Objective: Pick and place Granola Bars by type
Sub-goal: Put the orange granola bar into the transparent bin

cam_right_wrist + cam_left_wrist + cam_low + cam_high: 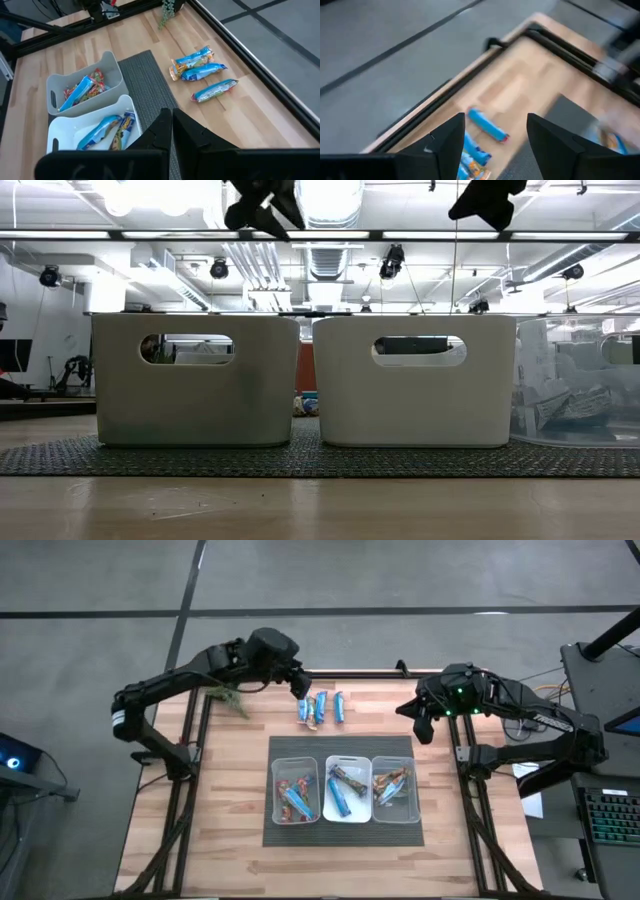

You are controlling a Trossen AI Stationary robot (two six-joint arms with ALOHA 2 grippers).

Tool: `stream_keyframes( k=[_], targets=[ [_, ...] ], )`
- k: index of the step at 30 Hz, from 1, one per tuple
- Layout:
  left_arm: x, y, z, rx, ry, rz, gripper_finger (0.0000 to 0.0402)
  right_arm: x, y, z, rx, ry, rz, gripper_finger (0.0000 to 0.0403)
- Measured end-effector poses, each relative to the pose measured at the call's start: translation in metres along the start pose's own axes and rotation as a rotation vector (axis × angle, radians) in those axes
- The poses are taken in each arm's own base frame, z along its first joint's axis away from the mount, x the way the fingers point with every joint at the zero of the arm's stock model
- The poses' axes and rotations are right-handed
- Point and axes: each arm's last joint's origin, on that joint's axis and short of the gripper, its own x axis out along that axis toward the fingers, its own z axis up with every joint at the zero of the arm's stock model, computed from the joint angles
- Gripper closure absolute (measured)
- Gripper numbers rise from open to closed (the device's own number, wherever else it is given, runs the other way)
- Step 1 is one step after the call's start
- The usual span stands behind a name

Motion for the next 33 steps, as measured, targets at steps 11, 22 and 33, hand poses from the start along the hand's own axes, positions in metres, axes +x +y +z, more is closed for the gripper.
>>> stream_keyframes(
  k=[11, 22, 33],
  targets=[
    [0.036, 0.036, 0.02, -0.276, 0.103, 0.201, 0.0204, 0.002, -0.001, -0.002, 0.032, 0.009, -0.013, 0.0394],
    [0.083, 0.046, 0.011, -0.337, 0.292, 0.145, 0.0204, 0.002, -0.001, -0.002, 0.048, 0.014, -0.014, 0.0394],
    [0.123, 0.048, -0.015, -0.37, 0.488, 0.219, 0.0204, 0.002, -0.002, -0.006, 0.069, 0.051, -0.023, 0.0394]
  ],
)
